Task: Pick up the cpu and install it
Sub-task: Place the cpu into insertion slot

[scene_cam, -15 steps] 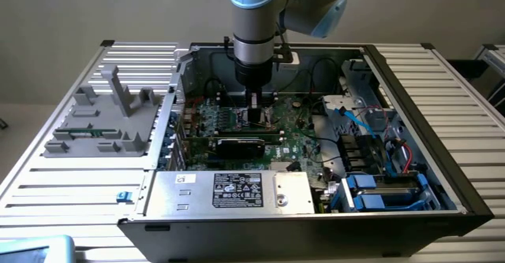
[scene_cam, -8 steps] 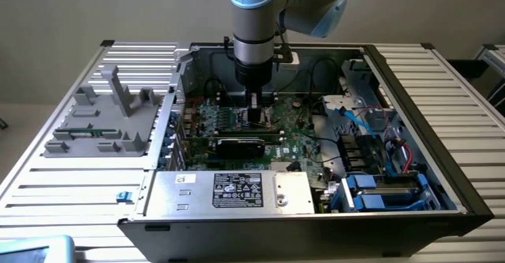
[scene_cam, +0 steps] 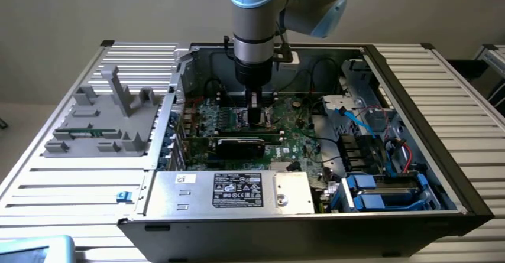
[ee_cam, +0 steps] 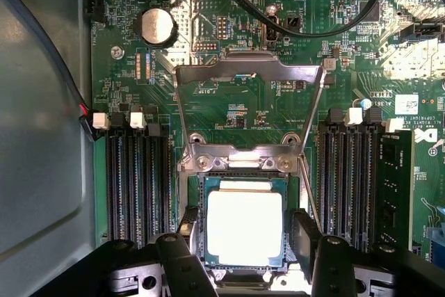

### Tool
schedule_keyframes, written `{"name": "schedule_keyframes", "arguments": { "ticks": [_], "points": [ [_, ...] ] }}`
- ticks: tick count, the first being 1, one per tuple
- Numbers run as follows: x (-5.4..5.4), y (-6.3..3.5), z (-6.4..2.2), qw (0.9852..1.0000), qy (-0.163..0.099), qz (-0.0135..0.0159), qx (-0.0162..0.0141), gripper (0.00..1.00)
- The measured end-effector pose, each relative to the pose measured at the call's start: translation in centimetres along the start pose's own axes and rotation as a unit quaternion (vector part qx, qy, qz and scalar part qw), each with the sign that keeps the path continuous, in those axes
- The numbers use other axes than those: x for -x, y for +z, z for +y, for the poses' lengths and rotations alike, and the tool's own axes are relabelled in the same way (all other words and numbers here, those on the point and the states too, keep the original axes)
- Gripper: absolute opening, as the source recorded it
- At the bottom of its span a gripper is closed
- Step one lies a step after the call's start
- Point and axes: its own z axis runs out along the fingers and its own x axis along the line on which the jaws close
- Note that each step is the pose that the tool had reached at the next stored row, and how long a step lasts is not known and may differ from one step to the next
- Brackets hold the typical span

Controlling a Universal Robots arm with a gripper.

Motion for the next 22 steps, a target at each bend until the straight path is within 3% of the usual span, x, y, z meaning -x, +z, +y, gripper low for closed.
{"name": "schedule_keyframes", "arguments": {
  "ticks": [4,9,22],
  "points": [
    [0.0,-1.09,0.03,1.0,0.0,0.0011,0.0009,0.64],
    [0.0,-1.71,0.04,1.0,0.0,0.0021,0.0035,0.64],
    [0.0,-1.35,-0.04,1.0,0.0,0.0023,0.0038,0.64]
  ]
}}
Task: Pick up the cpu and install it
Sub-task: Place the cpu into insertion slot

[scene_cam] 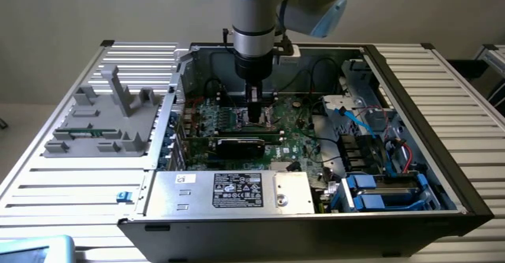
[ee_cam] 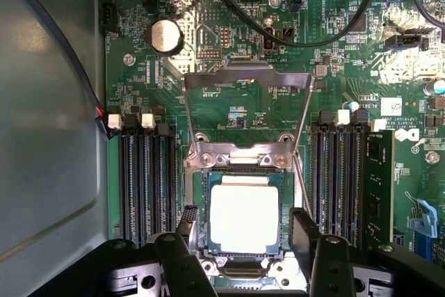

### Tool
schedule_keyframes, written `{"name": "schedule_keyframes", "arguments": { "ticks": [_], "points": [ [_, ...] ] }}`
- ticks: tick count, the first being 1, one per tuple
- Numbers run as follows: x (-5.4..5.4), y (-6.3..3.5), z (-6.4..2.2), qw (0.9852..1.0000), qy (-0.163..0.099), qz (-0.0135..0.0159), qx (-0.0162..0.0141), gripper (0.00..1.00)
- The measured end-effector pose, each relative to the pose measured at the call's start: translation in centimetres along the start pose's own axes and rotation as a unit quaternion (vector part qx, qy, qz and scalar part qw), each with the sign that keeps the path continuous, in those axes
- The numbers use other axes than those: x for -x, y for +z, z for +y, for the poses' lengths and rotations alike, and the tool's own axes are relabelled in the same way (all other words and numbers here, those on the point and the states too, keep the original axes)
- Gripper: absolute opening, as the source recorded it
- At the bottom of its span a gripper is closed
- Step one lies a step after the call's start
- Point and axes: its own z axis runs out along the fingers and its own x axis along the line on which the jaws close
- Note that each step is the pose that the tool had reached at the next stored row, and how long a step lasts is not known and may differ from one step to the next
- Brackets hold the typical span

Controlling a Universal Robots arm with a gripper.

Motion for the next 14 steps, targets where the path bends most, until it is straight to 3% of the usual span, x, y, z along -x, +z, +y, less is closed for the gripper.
{"name": "schedule_keyframes", "arguments": {
  "ticks": [9,14],
  "points": [
    [0.0,0.08,-0.02,1.0,0.0,0.0001,0.0,0.64],
    [0.0,-1.65,0.05,1.0,0.0,0.0001,0.0,0.64]
  ]
}}
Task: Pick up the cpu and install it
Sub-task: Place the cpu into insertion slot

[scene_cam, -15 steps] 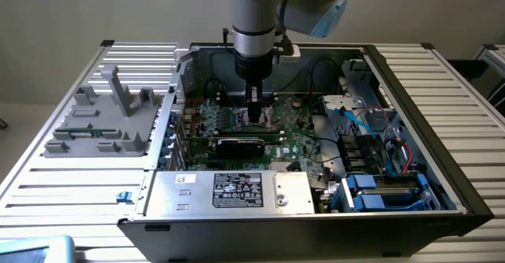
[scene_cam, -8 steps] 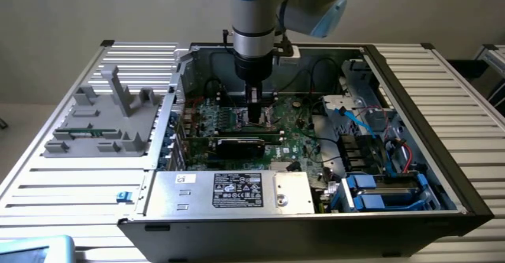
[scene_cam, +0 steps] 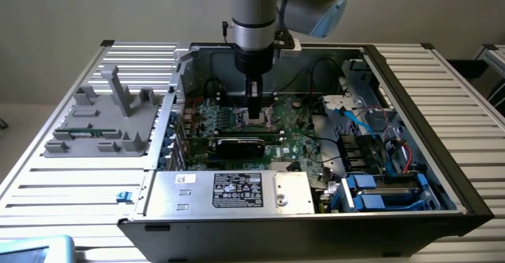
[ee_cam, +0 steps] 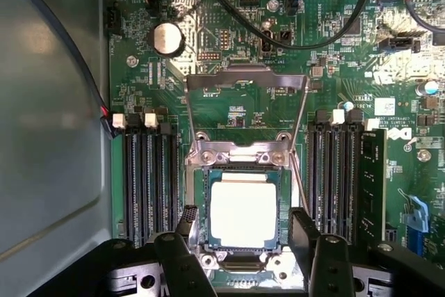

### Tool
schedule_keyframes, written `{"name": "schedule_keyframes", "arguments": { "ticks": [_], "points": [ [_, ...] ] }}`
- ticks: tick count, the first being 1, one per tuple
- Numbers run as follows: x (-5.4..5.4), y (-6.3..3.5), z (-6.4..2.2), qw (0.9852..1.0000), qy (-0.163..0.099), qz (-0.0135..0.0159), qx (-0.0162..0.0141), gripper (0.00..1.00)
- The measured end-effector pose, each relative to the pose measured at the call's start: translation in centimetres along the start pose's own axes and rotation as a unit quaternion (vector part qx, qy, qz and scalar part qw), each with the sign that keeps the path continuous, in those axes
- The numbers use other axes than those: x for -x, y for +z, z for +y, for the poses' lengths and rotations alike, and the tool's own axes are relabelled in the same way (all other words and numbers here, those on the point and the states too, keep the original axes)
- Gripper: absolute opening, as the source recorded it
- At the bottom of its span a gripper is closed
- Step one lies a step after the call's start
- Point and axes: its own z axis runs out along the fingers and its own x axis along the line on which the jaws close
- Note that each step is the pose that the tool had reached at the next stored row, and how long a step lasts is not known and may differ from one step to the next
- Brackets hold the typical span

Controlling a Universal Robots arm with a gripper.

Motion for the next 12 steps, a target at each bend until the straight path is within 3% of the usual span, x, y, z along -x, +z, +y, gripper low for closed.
{"name": "schedule_keyframes", "arguments": {
  "ticks": [7,12],
  "points": [
    [-0.1,-3.16,0.12,1.0,0.0,0.0001,0.0,0.64],
    [-0.1,-4.67,0.21,1.0,0.0,0.0001,0.0001,0.64]
  ]
}}
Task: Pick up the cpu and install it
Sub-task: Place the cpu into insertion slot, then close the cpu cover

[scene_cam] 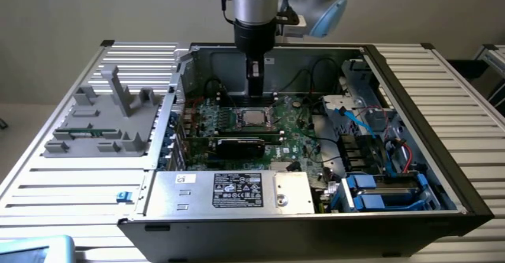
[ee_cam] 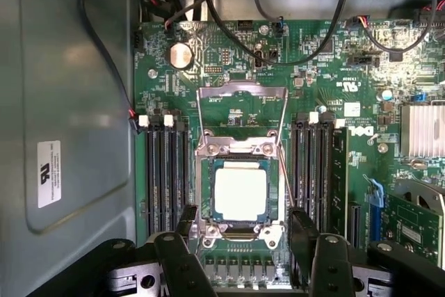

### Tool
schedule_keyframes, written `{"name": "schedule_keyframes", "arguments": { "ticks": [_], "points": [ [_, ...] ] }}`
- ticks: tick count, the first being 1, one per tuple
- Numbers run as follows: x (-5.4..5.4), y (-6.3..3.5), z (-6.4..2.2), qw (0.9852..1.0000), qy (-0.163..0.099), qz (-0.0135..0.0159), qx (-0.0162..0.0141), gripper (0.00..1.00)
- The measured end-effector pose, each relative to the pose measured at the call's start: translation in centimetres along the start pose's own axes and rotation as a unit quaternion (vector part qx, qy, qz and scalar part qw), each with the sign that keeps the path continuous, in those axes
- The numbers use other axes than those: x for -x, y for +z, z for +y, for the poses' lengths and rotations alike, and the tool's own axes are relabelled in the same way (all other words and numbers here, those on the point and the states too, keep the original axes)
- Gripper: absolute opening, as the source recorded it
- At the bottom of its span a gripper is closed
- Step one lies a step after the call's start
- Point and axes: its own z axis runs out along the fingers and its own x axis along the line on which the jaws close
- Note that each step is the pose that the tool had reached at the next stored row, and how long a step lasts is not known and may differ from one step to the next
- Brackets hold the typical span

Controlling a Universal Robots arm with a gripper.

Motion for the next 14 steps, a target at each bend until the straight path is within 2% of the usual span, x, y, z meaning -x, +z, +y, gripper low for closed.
{"name": "schedule_keyframes", "arguments": {
  "ticks": [3,14],
  "points": [
    [0.01,-1.2,0.08,1.0,0.0,0.0,0.0,0.64],
    [0.03,-1.24,0.08,1.0,0.0,-0.0001,-0.0001,0.64]
  ]
}}
